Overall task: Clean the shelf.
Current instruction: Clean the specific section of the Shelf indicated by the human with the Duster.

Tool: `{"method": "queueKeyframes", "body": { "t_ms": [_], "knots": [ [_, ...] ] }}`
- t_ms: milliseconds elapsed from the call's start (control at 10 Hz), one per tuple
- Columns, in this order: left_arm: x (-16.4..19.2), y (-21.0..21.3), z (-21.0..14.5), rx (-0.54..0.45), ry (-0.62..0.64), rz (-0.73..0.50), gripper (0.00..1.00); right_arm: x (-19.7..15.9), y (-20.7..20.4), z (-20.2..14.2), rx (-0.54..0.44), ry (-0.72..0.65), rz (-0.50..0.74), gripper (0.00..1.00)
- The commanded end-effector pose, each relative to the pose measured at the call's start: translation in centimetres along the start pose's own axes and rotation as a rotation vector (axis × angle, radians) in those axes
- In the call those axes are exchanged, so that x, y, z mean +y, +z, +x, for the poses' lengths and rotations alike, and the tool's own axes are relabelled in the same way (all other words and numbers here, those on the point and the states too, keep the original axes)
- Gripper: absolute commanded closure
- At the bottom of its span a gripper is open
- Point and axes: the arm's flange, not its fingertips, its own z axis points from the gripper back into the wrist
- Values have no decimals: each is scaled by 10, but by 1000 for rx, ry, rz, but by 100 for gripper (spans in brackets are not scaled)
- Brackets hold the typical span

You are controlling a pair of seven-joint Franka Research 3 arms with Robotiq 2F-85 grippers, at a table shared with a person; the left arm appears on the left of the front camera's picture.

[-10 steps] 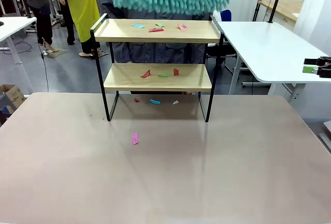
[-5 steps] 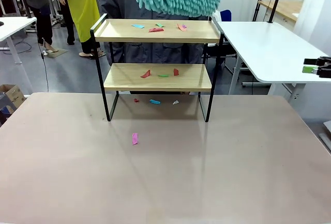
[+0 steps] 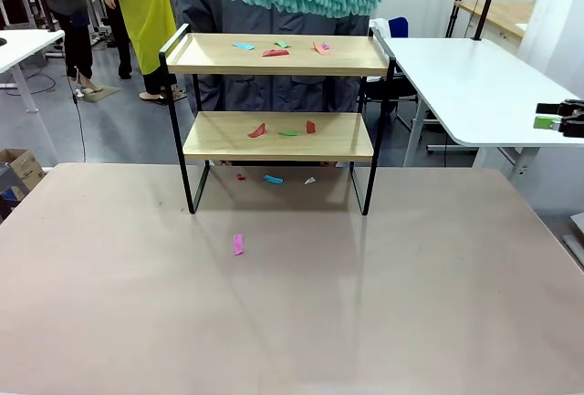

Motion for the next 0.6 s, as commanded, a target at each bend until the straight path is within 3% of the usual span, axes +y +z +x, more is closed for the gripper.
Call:
{"method": "queueKeyframes", "body": {
  "t_ms": [0, 100, 300, 400, 500],
  "knots": [
    [-42, -11, 37, 4, 95, 27, 87, 2, -1, 3, -1, 6, -5, 0],
    [-63, -19, 51, 18, 203, 108, 87, 2, -1, 3, -1, 6, -5, 0],
    [-94, -43, 79, 15, 407, 115, 87, 2, -1, 3, -1, 6, -5, 0],
    [-116, -56, 90, 20, 528, 187, 87, 2, -1, 3, -1, 6, -5, 0],
    [-132, -64, 98, -6, 568, 215, 87, 2, -1, 3, -1, 6, -5, 0]
  ]
}}
